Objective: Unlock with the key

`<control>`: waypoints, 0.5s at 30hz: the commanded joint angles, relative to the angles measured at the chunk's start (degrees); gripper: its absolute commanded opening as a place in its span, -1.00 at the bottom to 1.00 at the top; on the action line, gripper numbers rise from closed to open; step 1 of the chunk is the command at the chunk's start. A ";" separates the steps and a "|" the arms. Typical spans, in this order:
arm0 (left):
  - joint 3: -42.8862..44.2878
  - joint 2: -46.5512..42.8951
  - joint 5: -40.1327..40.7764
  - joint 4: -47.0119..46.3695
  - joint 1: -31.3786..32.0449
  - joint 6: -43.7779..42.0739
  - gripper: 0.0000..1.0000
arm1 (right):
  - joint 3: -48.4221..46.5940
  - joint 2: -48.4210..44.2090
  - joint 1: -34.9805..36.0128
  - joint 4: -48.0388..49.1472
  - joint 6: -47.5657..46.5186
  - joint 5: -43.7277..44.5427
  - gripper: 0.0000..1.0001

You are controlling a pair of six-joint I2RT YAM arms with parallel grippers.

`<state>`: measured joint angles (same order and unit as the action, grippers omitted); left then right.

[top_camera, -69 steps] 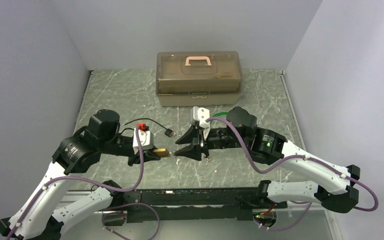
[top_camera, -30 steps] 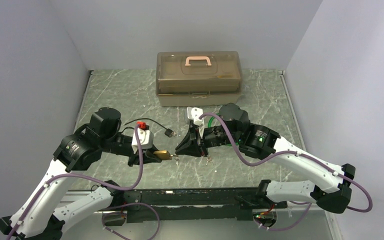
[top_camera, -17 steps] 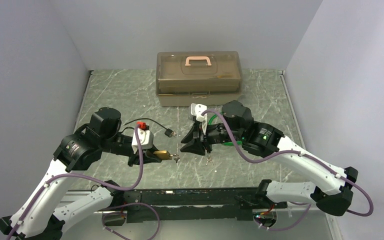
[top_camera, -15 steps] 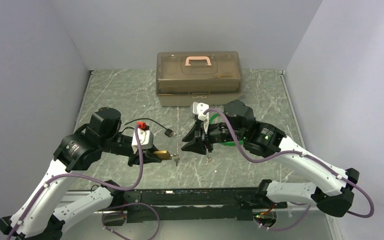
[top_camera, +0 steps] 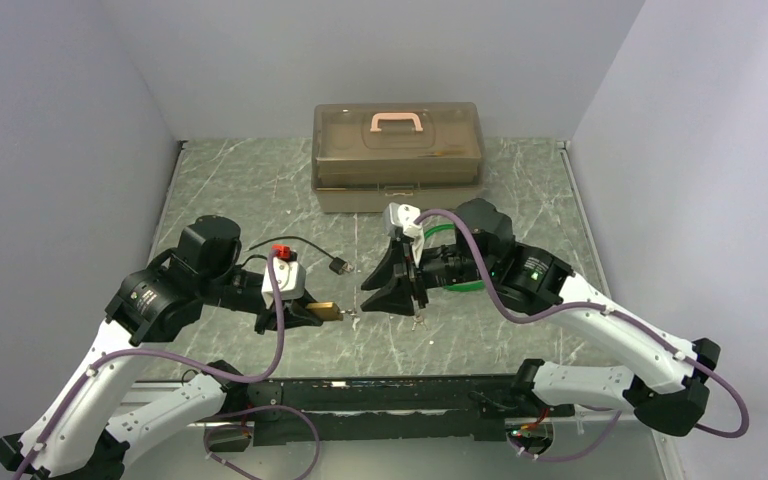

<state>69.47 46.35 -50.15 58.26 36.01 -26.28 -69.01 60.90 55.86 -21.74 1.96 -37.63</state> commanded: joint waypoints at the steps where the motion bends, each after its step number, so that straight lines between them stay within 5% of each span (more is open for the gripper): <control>1: 2.50 -0.39 -3.74 -3.43 -0.24 -0.11 -1.00 | -0.01 0.31 -0.08 4.09 1.66 -3.64 -0.16; 15: 3.04 -0.33 -3.20 -2.67 -0.23 -0.66 -1.00 | 1.01 2.02 0.03 6.02 2.78 -7.12 -0.35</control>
<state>69.47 46.68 -50.17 58.30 35.97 -26.28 -67.02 62.06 55.86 -18.37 4.62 -44.10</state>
